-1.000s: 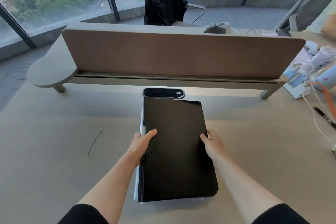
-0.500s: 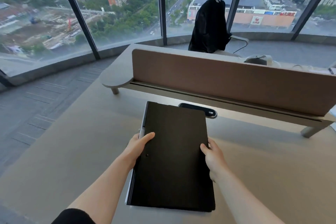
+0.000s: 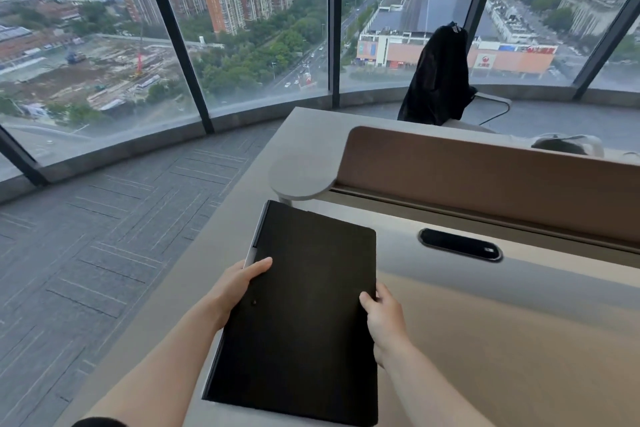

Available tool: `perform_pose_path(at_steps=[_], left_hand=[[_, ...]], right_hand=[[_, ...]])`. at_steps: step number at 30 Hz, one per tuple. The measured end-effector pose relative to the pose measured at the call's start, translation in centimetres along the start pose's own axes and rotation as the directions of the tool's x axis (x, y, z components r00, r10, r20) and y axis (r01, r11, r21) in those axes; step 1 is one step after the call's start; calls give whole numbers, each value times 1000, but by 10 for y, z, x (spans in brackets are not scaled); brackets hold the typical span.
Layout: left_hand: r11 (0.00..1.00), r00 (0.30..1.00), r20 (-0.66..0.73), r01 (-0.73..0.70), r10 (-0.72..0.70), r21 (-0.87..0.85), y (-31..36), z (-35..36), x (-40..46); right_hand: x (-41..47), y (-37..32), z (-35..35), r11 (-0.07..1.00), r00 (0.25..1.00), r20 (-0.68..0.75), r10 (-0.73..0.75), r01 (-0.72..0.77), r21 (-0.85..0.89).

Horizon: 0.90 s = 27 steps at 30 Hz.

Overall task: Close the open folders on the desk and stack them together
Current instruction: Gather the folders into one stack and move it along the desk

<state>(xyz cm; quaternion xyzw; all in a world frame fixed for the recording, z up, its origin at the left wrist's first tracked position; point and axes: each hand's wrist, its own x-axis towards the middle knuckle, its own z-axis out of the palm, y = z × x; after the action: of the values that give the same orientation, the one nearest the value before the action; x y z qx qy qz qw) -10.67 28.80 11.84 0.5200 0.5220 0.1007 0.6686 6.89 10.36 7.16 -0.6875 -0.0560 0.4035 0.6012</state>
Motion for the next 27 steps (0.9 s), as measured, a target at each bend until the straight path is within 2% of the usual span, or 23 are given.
perform_pose_path(at_steps=[6,11,18,27], left_hand=[[998,997,30,65,-65,11,-3,-78,39],[996,996,40,74,-76,41,-4,-113,75],[992,992,60,106,-111,73,-14,-131,115],[977,983,22,179,-183,118,-29,-133,144]], right_hand=[[14,18,84,997,998,1,62,-62,-37],[38,27,129,986,992,-62,111,-118,-116],[61,44,154,964,982,-107,154,-174,-202],[88,63,162,939,971,-142,191,-223,-263]])
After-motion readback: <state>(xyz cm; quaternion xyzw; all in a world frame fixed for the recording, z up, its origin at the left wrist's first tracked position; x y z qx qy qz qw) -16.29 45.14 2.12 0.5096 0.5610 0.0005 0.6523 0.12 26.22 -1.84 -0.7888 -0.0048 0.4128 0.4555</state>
